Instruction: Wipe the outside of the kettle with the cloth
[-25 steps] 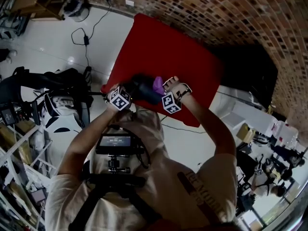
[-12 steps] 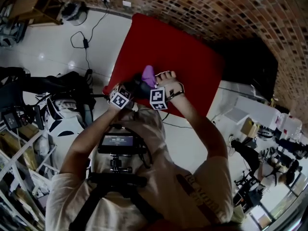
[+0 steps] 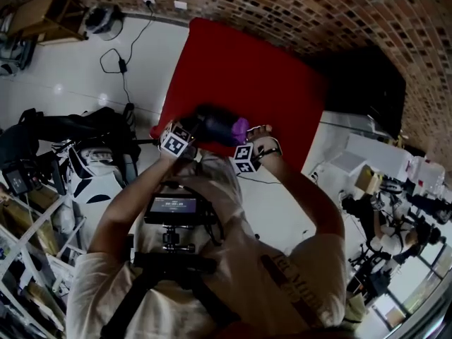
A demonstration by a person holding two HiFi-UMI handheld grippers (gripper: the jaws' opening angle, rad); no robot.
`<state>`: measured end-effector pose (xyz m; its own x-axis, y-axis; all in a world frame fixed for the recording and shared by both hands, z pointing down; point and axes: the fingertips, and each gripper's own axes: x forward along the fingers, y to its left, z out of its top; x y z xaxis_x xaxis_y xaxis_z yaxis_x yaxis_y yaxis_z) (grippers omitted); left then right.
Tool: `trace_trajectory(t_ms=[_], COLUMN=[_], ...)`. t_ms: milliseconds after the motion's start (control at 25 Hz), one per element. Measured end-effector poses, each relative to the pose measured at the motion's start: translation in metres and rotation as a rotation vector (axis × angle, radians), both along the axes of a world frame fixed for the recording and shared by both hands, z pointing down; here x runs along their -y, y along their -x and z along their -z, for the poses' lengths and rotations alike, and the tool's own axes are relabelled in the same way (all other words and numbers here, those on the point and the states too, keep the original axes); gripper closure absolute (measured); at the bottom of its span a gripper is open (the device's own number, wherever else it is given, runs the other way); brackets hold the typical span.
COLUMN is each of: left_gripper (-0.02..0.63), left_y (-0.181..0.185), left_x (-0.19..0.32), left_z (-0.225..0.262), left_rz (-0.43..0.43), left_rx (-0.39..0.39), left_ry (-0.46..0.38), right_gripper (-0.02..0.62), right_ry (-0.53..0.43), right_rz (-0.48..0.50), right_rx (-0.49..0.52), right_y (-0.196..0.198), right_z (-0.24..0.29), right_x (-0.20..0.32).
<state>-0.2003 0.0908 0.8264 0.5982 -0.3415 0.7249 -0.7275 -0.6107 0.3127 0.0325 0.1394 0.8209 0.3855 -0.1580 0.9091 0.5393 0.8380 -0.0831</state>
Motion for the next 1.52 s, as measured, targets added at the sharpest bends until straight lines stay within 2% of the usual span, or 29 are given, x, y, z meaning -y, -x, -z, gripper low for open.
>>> trace_trajectory(t_ms=[40,120,200,240,280,320,400,520,600,680,760,840,960,1040,1080,1160,1240,1320,1440,1520], left_gripper=[0.554,0.554,0.554,0.554,0.554,0.554,0.554,0.554,0.554,0.554,0.554,0.554,0.554,0.554,0.554,0.554,0.554,0.554,0.554,0.554], left_y=[-0.002,-0.004,-0.004,-0.003,-0.001,0.000,0.001,-0.004,-0.003,-0.005,-0.007,-0.006,-0.006,-0.006,-0.006,-0.005,-0.002,0.000,0.000,0.001], left_x=[0.001,0.003,0.004,0.002,0.002,0.002,0.005,0.003,0.001,0.001,0.002,0.004,0.008,0.007,0.006,0.003,0.001,-0.001,-0.004,-0.008], left_z=[0.002,0.004,0.004,0.004,0.004,0.005,0.006,0.007,0.007,0.006,0.008,0.008,0.010,0.009,0.010,0.010,0.008,0.008,0.009,0.010], left_rz=[0.001,-0.004,-0.013,-0.017,-0.020,-0.024,-0.036,-0.066,-0.096,-0.127,-0.133,-0.125,-0.105,-0.085,-0.077,-0.072,-0.083,-0.095,-0.115,-0.125], left_rx=[-0.006,-0.008,-0.009,-0.010,-0.007,0.000,0.010,0.013,0.040,0.062,0.052,0.041,0.031,0.024,0.018,0.016,0.034,0.054,0.067,0.069], left_ry=[0.001,0.000,-0.001,0.005,0.008,0.004,-0.012,-0.011,-0.018,-0.033,-0.044,-0.050,-0.055,-0.050,-0.044,-0.036,-0.038,-0.041,-0.042,-0.039], right_gripper=[0.489,0.489,0.489,0.489,0.489,0.489,0.489,0.489,0.488,0.489,0.489,0.489,0.489,0.489,0.489,0.489,0.489,0.489,0.489,0.489], right_ry=[0.037,0.144,0.349,0.468,0.576,0.658,0.759,0.819,0.809,0.787,0.764,0.700,0.479,0.345,0.318,0.335,0.406,0.509,0.681,0.734], right_rz=[-0.149,-0.552,-1.026,-1.240,-1.414,-1.547,-1.740,-2.018,-2.198,-2.330,-2.423,-2.526,-2.678,-2.694,-2.665,-2.529,-2.363,-2.242,-2.157,-2.194], right_rx=[0.017,0.151,0.371,0.476,0.565,0.643,0.764,0.853,0.891,0.938,0.987,0.994,0.980,0.983,0.991,1.004,0.990,0.956,0.879,0.864], right_y=[-0.016,-0.015,0.027,0.055,0.083,0.109,0.157,0.208,0.217,0.198,0.161,0.117,0.042,0.005,-0.001,0.014,0.055,0.105,0.174,0.199], right_z=[0.000,0.011,0.033,0.043,0.052,0.057,0.055,0.028,0.013,0.005,-0.001,-0.006,-0.028,-0.039,-0.036,-0.020,-0.004,0.003,-0.008,-0.025], right_x=[-0.012,-0.036,-0.064,-0.076,-0.085,-0.088,-0.081,-0.059,-0.045,-0.036,-0.036,-0.040,-0.043,-0.042,-0.041,-0.041,-0.047,-0.058,-0.077,-0.080])
